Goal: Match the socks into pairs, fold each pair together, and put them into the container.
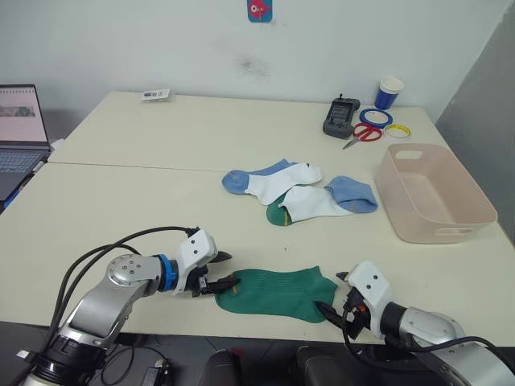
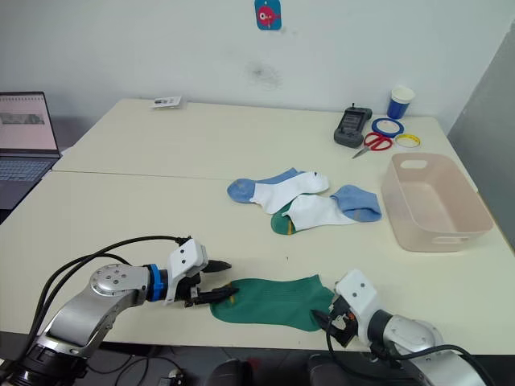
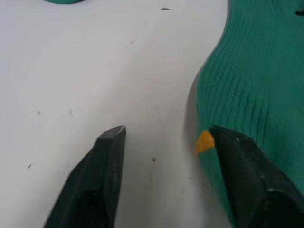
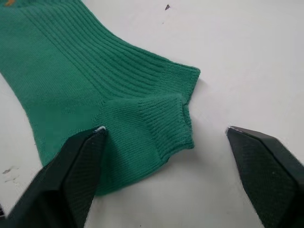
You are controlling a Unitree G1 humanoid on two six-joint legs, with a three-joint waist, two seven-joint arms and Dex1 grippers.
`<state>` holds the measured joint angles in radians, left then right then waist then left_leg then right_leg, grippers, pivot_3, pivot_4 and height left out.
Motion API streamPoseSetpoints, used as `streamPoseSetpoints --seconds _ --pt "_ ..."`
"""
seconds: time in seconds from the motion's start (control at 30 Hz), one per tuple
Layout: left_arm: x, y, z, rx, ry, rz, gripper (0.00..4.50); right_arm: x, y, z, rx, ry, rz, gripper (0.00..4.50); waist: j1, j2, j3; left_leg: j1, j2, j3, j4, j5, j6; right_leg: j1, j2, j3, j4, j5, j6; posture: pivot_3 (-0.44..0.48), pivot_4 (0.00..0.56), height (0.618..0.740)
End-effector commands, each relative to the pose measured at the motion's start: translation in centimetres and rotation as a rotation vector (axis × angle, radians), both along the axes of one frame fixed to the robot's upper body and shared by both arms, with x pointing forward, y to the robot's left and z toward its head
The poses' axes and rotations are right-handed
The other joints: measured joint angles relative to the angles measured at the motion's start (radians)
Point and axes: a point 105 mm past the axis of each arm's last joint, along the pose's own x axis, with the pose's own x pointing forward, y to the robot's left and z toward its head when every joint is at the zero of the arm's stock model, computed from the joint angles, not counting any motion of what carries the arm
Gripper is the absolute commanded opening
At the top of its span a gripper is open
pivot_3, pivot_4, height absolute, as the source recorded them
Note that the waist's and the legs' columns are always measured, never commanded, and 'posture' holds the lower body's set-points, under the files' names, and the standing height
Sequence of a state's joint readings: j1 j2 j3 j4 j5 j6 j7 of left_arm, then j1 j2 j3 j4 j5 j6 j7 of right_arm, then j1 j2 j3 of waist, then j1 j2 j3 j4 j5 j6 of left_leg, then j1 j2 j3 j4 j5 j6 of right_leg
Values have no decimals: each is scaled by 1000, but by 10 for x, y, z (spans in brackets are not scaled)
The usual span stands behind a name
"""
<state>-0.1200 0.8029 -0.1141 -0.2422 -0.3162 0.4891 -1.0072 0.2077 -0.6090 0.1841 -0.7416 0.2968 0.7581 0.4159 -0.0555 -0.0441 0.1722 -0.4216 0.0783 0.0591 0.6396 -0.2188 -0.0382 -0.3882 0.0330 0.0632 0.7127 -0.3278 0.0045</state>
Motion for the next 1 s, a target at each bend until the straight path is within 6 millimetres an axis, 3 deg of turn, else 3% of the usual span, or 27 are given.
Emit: streamPoseSetpoints --seconds 0.03,0.2,0.3,0.63,0.67,0.77,1.0 --pt "-14 -1 0 -13 90 -37 1690 -3 8 6 39 -6 38 2839 0 0 0 0 0 0 0 0 0 0 0 0 0 0 0 0 150 725" --pt "-19 0 4 2 112 -68 71 -12 17 10 80 39 89 980 1 0 0 0 0 0 0 0 0 0 0 0 0 0 0 0 150 725" --pt "-25 3 6 12 144 -86 0 -16 17 9 75 61 95 20 0 0 0 0 0 0 0 0 0 0 0 0 0 0 0 0 150 725" --pt "-24 3 7 19 152 -85 0 -15 14 6 86 132 37 20 1 0 0 0 0 0 0 0 0 0 0 0 0 0 0 0 150 725" --pt "-24 4 7 21 161 -92 0 -14 12 6 82 133 21 221 1 0 0 0 0 0 0 0 0 0 0 0 0 0 0 0 150 725" --pt "-21 6 13 37 141 -100 634 -10 2 10 57 115 -15 1017 2 0 0 0 0 0 0 0 0 0 0 0 0 0 0 0 150 725" --pt "-15 17 26 31 125 -68 2903 -7 -13 25 44 64 -42 3494 2 0 0 0 0 0 0 0 0 0 0 0 0 0 0 0 150 725"
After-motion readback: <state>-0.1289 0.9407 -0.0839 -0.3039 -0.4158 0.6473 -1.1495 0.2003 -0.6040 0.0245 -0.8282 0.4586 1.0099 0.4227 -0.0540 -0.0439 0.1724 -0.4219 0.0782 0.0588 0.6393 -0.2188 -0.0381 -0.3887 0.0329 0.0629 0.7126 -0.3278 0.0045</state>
